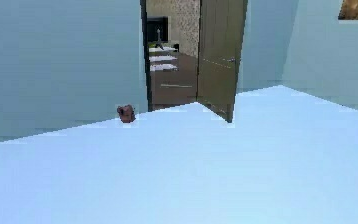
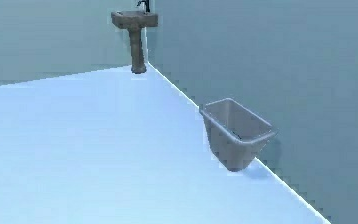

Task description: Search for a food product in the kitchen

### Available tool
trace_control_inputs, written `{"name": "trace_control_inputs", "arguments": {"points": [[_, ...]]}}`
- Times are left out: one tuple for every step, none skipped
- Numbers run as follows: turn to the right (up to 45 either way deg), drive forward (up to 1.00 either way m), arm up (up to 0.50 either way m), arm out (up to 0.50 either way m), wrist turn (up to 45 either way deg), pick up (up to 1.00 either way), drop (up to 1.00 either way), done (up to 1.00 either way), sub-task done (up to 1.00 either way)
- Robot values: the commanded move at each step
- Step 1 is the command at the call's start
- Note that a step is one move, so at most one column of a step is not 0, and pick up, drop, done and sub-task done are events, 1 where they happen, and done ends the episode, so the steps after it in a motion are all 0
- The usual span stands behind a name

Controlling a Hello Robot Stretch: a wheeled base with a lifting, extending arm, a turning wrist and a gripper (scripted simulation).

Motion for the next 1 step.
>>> {"name": "trace_control_inputs", "arguments": {"points": [[0.0,1.0,0.0,0.0,0.0,0.0,0.0,0.0,0.0]]}}
